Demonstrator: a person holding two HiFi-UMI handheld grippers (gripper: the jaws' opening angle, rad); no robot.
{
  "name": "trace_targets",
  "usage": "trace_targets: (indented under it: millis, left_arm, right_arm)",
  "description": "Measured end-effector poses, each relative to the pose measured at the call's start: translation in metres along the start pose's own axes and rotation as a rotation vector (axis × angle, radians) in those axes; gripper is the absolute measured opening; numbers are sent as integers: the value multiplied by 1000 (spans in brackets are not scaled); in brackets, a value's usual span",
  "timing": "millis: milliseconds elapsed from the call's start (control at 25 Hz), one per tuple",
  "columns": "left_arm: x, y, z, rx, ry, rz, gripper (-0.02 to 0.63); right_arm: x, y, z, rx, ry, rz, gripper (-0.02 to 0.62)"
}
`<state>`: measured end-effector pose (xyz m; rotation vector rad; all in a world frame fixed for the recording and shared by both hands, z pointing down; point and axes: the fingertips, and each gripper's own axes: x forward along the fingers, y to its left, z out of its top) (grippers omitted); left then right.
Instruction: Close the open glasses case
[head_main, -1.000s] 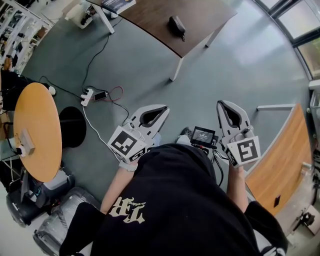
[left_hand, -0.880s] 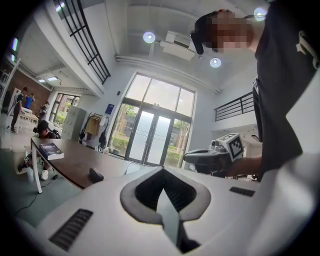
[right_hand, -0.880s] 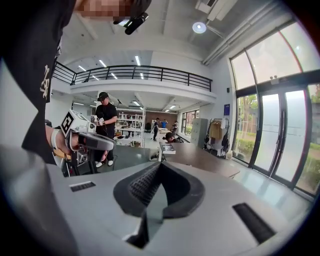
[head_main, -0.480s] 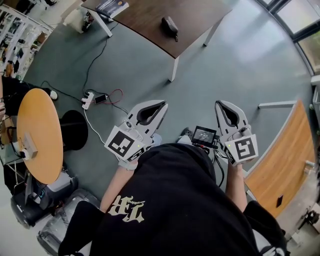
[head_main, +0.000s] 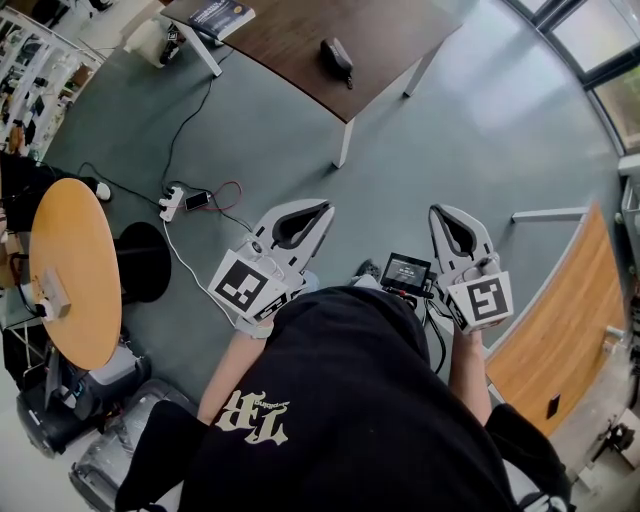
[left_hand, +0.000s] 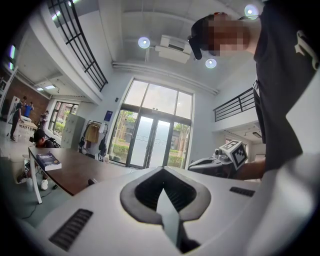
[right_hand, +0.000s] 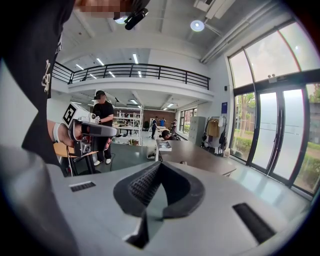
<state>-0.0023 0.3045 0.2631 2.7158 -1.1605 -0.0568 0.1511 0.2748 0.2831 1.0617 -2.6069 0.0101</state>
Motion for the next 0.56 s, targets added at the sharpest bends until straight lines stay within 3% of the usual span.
trace_targets:
  millis: [560]
  left_arm:
    - [-1, -1, -5, 4, 5, 12, 6]
  right_arm:
    - [1, 0, -3, -7, 9, 5, -12]
